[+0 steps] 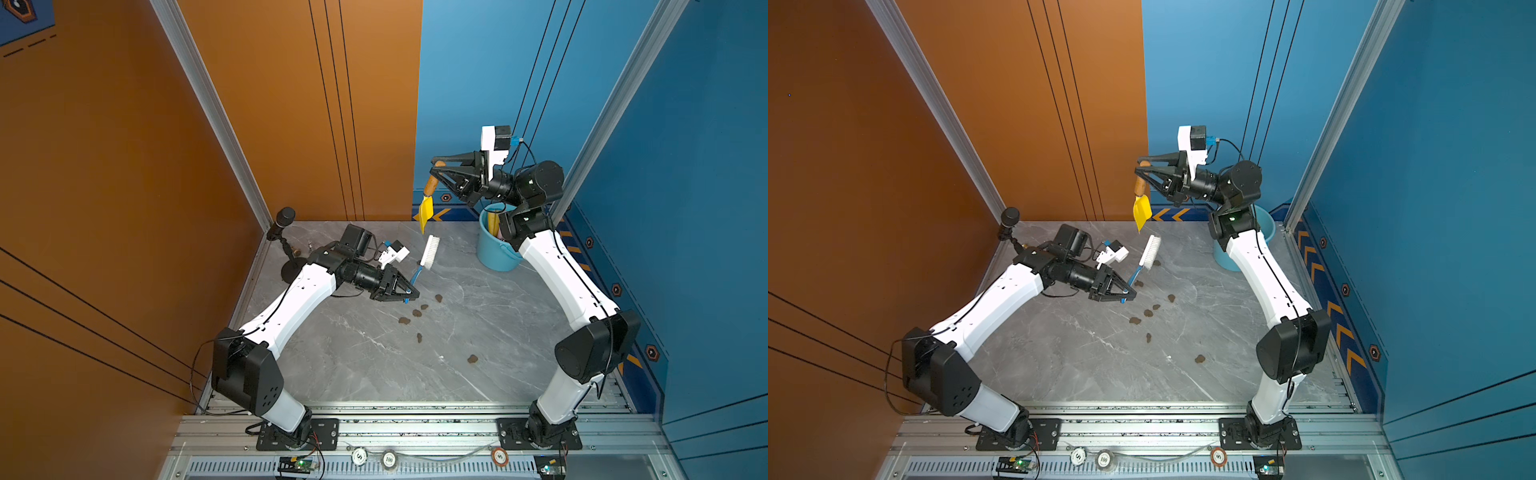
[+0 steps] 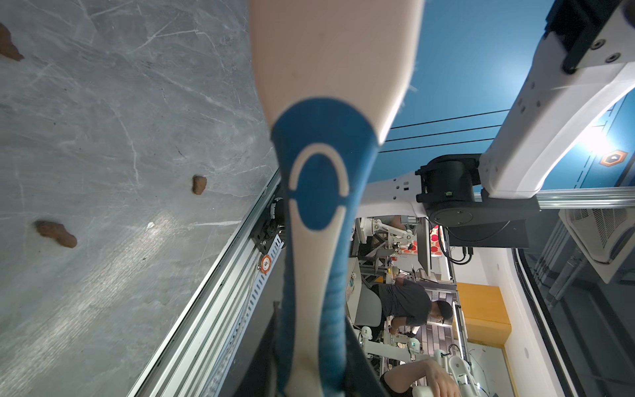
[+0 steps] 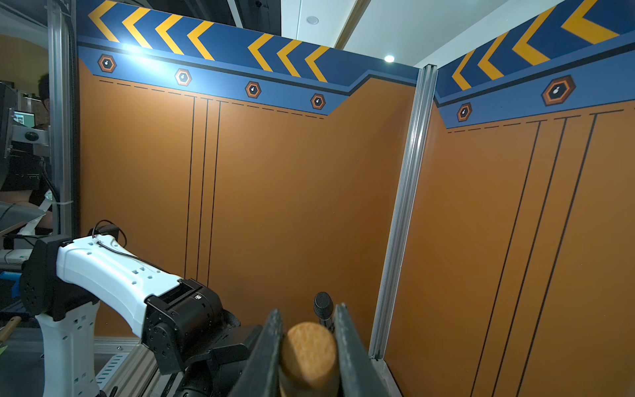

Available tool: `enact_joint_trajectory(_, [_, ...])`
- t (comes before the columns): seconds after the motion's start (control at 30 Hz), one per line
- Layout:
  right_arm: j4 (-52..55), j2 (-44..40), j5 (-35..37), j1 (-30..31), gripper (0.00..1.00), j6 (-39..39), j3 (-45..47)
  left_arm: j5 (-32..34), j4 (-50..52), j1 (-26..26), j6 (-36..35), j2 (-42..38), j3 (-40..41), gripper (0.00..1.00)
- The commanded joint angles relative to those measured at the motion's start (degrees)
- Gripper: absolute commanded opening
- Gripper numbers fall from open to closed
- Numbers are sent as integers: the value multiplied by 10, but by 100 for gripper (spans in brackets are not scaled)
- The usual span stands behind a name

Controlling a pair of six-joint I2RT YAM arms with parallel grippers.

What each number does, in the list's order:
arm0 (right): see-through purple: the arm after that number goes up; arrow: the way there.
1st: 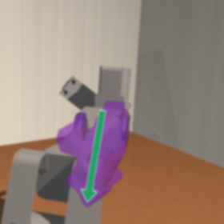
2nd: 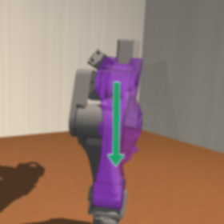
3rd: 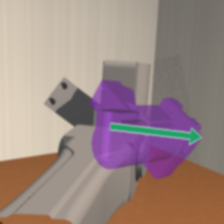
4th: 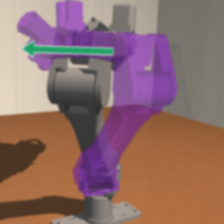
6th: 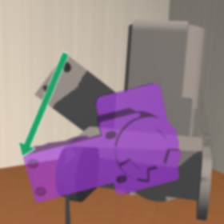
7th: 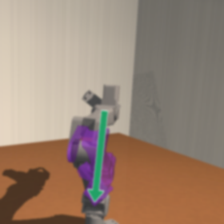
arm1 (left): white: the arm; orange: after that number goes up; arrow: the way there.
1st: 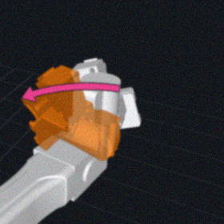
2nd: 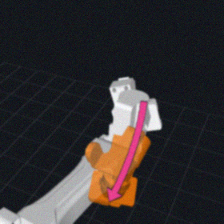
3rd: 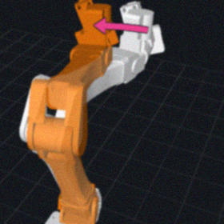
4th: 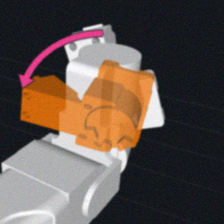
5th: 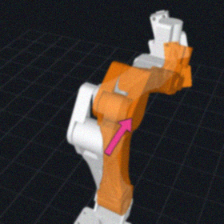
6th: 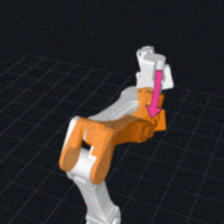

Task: Brush the soil off the hand trowel and place it into the bucket
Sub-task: Brush off the soil from the hand trowel, then place the hand trowel in the bucket.

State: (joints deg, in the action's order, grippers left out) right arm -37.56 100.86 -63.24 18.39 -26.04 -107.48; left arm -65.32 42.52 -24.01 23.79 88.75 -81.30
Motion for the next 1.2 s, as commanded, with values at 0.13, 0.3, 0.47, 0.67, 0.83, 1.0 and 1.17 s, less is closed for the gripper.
enact_joint_trajectory(0.13, [-23,2,-5,0,6,-14,-18,-7,-195,111,154,-71,38,0])
enact_joint_trajectory(0.3, [7,11,-3,8,6,3,-21,-38,-196,105,144,-80,8,0])
enact_joint_trajectory(0.47, [7,37,-8,20,6,-5,-48,-63,-196,52,127,-65,28,0])
enact_joint_trajectory(0.67, [-19,48,-3,20,6,-33,-59,-56,-171,17,93,-41,100,0])
enact_joint_trajectory(0.83, [-11,36,15,10,7,-34,-45,31,-107,19,52,-38,138,0])
enact_joint_trajectory(1.0, [38,10,95,-9,9,12,14,232,-10,12,-1,-39,128,0])
enact_joint_trajectory(1.17, [95,-4,255,-35,6,70,77,418,-11,3,25,-53,143,0])
